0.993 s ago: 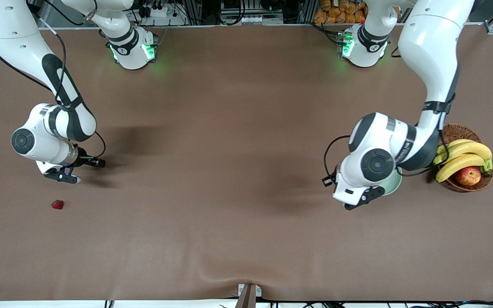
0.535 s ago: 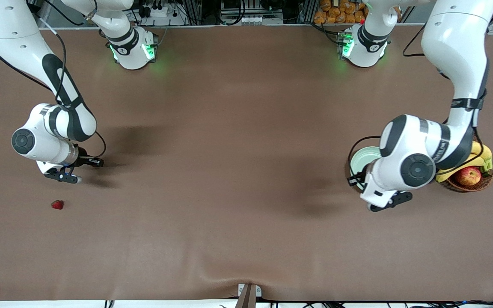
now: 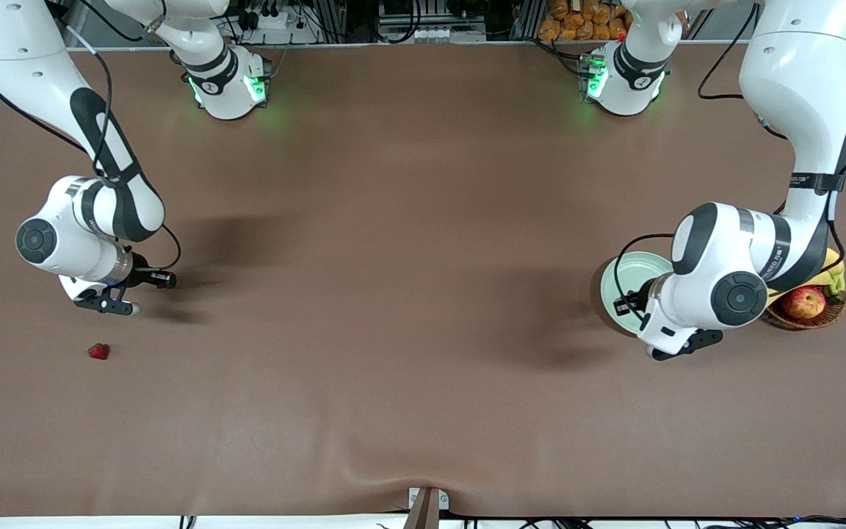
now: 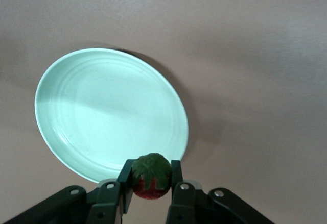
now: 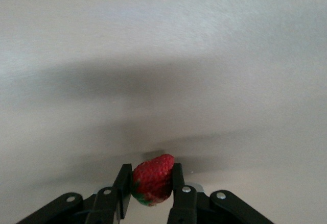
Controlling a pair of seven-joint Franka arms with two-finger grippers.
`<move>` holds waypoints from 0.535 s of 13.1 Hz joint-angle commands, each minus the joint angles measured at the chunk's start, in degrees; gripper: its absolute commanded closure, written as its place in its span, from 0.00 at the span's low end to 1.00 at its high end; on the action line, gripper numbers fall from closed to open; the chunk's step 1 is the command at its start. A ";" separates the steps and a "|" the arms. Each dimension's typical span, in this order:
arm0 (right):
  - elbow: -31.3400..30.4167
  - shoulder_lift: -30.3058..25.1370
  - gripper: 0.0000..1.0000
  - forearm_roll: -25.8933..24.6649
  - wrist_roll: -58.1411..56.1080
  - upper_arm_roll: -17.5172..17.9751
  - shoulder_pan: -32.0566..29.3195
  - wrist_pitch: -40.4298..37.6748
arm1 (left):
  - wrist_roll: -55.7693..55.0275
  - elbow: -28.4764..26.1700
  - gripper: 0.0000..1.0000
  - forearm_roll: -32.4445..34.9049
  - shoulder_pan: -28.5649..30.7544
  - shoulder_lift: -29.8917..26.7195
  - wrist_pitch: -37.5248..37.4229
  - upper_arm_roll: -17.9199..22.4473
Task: Collect all strawberries into plate
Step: 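Carry the strawberry to the plate while the right gripper grasps another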
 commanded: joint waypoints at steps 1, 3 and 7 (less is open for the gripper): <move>-0.89 -5.62 0.78 -0.73 -1.14 3.50 0.03 -4.00 | 3.60 -8.32 1.00 0.48 3.39 -2.38 7.74 -0.79; -0.80 -8.00 0.78 -0.46 -0.79 8.14 0.82 -4.54 | 4.23 -13.33 1.00 0.57 4.63 -2.38 13.11 -0.79; 5.95 -7.92 0.78 -0.20 0.97 13.88 7.04 -4.72 | 4.23 -17.40 0.97 1.80 5.24 -1.86 18.58 -0.70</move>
